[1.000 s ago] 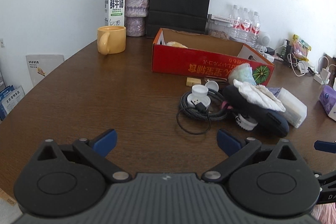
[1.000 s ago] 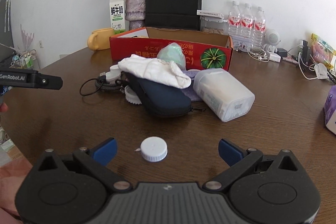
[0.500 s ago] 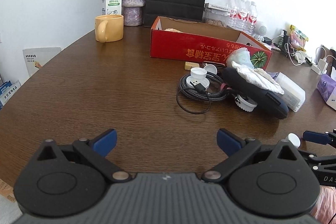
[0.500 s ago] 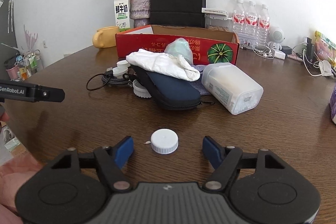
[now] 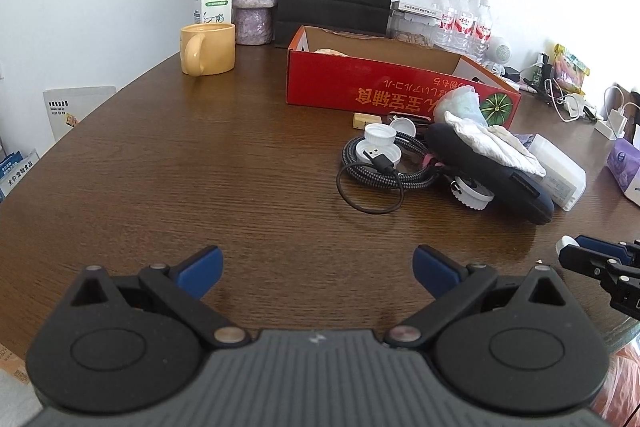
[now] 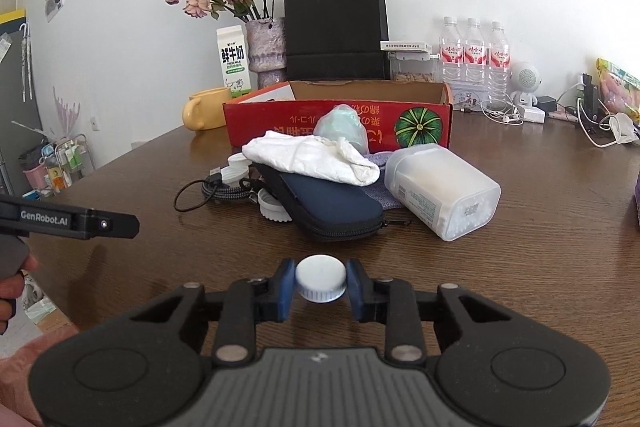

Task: Organize objects
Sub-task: 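Grasp the white bottle cap with the right gripper while the left gripper grasps the USB cable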

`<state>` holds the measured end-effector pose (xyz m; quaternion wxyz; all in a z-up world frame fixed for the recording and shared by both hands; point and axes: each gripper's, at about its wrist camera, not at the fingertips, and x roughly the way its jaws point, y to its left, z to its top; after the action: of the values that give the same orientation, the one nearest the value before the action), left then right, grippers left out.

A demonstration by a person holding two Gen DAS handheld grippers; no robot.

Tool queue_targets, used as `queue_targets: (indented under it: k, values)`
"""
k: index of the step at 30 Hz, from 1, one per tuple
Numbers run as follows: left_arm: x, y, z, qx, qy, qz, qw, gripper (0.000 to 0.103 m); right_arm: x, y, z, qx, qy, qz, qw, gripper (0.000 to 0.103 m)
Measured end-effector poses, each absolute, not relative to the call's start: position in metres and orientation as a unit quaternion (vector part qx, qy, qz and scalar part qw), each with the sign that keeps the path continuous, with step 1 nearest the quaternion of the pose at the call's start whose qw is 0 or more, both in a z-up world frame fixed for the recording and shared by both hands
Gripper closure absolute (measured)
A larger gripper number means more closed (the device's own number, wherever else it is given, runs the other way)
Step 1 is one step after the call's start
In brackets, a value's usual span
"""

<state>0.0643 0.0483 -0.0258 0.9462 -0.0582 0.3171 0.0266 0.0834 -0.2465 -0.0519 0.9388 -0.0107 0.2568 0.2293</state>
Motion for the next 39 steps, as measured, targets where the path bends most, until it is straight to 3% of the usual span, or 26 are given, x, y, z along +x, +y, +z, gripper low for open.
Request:
queue_targets:
  k: [27, 30, 34, 39]
  values:
    - [0.153, 0.022, -0.022, -0.040, 0.305, 0.053, 0.950, 0.000, 0.106, -0.254, -0.034, -0.005, 0.218, 0.203, 0.955, 0.076]
    - [0.161, 0.020, -0.025, -0.044, 0.312, 0.052, 0.948, 0.006, 0.107, -0.254, -0.034, -0.004, 0.217, 0.204, 0.955, 0.076]
    - [0.164, 0.016, -0.029, -0.049, 0.321, 0.043, 0.945, 0.024, 0.109, -0.254, -0.035, -0.002, 0.218, 0.204, 0.954, 0.076]
    - [0.164, 0.016, -0.028, -0.060, 0.319, 0.038, 0.945, 0.034, 0.112, -0.253, -0.037, 0.000, 0.220, 0.206, 0.954, 0.076]
